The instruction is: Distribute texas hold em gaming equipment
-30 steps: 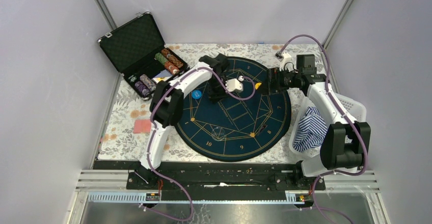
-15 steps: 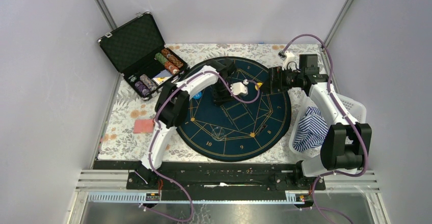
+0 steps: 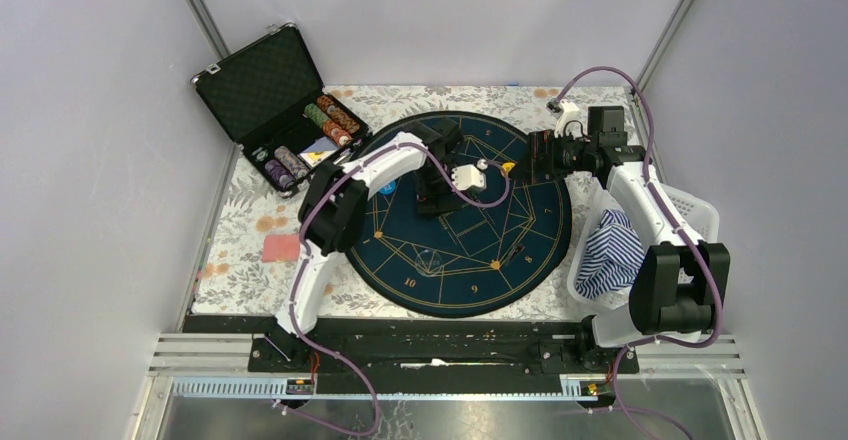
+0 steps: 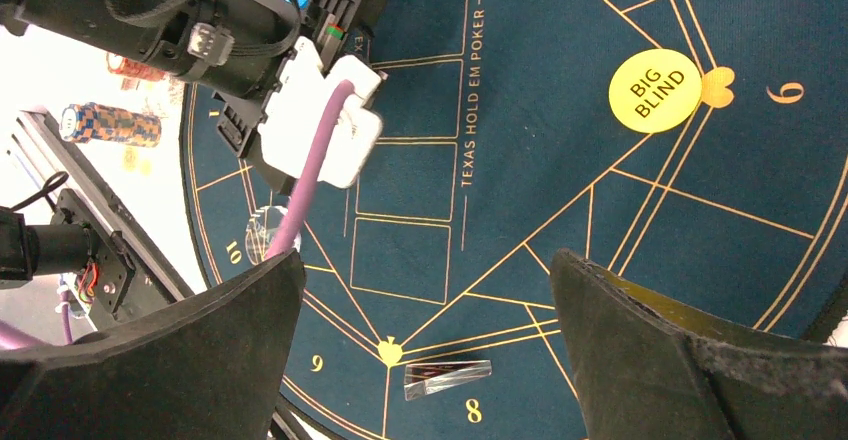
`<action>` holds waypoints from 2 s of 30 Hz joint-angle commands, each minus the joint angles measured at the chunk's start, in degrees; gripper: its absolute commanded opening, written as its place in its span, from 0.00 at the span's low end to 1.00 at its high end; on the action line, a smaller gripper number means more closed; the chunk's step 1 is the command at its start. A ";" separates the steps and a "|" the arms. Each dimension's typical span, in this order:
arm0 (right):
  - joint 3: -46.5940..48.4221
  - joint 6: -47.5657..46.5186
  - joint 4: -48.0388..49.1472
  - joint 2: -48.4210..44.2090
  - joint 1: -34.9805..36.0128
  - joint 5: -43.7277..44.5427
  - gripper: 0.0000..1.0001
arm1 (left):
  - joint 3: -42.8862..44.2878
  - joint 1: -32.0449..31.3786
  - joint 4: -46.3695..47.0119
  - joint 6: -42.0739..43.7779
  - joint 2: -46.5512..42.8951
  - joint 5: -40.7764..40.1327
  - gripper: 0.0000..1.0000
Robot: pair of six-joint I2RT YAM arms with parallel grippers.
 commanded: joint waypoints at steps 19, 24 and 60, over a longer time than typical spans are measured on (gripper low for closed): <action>4.10 -0.13 0.50 0.70 5.12 1.98 1.00 | -23.31 18.50 22.83 -29.21 -40.65 11.69 0.99; 6.59 -0.86 -1.11 2.72 7.09 2.73 1.00 | -29.51 20.82 25.47 -30.76 -44.14 10.02 0.99; 4.34 -4.67 -5.88 -1.57 4.27 5.71 1.00 | -19.45 5.61 24.40 -30.17 -19.33 4.82 0.77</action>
